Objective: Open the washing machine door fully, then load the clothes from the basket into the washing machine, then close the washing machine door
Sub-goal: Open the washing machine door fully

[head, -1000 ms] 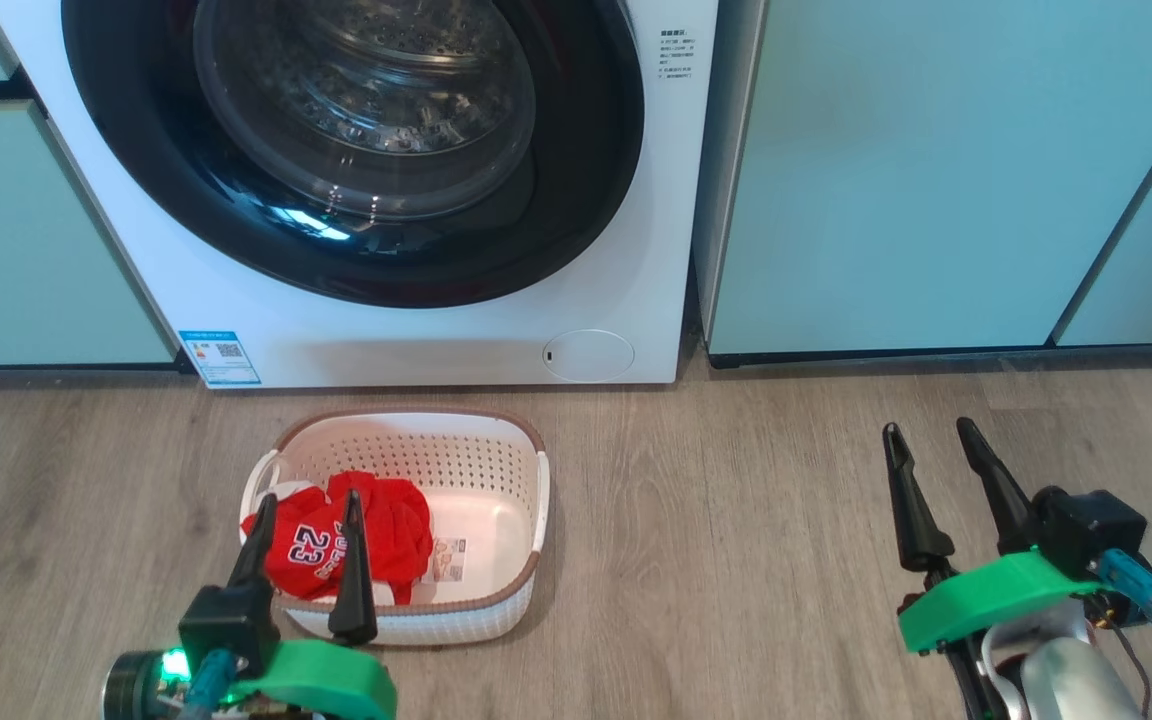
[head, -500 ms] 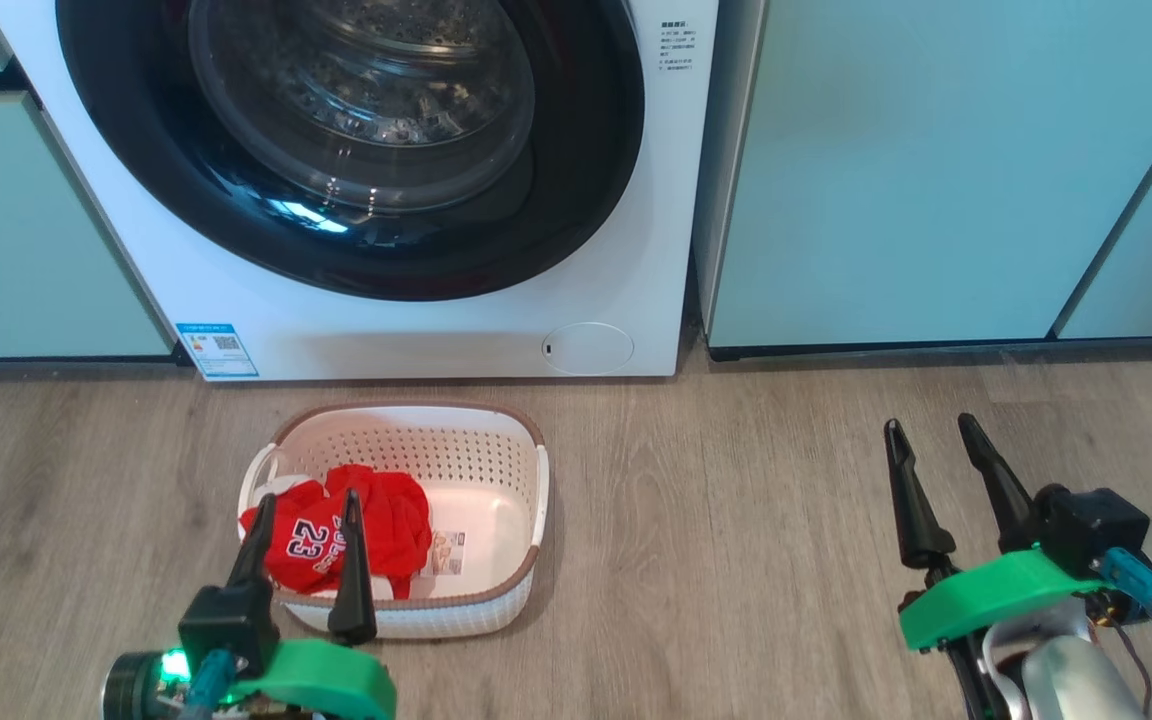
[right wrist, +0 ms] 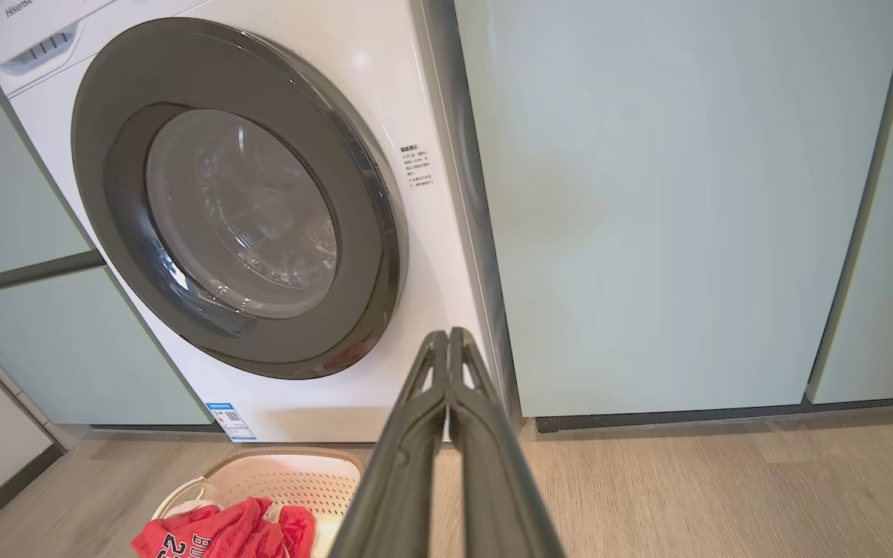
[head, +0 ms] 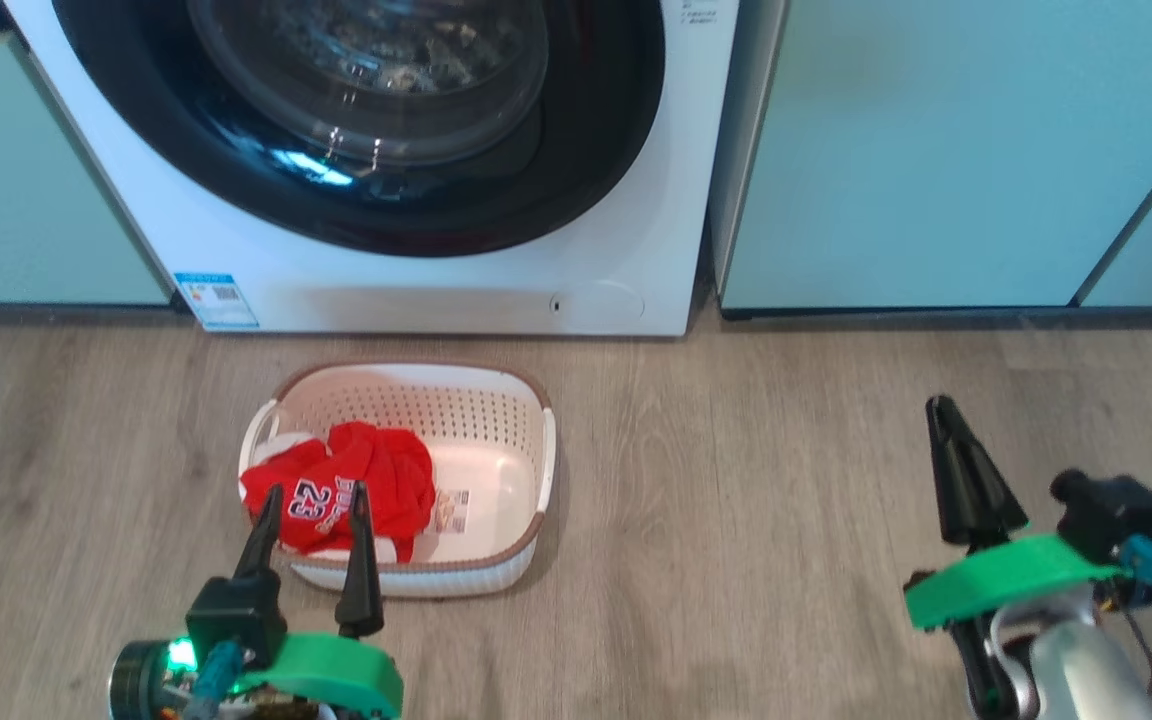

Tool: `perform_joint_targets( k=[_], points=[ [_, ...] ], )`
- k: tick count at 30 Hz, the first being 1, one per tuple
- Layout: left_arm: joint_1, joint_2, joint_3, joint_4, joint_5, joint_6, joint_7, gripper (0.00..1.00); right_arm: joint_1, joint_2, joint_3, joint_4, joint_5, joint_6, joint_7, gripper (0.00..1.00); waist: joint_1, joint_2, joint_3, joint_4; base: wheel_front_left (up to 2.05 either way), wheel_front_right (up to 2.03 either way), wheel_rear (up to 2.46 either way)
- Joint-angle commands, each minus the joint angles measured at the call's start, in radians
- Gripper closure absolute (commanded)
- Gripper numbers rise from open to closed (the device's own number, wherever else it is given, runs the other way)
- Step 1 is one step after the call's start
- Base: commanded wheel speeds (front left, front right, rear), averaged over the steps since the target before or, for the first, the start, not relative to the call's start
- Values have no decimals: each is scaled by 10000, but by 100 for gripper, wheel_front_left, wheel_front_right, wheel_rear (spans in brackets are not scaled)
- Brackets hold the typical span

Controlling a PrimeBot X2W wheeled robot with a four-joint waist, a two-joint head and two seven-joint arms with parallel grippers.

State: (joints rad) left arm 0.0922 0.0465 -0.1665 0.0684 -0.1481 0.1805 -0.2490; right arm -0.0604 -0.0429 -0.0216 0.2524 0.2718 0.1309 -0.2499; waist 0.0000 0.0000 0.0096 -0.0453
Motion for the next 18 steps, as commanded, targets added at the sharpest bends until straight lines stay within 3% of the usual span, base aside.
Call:
perform_joint_targets(
  k=[1,8,18],
  points=[
    [-574,37,228,-331,128,36,-128,0,-783,-73,225,-324,58,-2,-118,100,0,0,230,127,0,0,0],
    [-1565,37,-46,-472,250,-132,-128,0,-2813,-73,-61,-154,50,-2,-118,100,0,0,1907,785,0,0,0],
    [-2864,37,-356,-513,168,-140,-128,0,-7094,-414,-148,1139,1561,-2,446,100,0,0,4028,1496,0,0,0]
  ],
)
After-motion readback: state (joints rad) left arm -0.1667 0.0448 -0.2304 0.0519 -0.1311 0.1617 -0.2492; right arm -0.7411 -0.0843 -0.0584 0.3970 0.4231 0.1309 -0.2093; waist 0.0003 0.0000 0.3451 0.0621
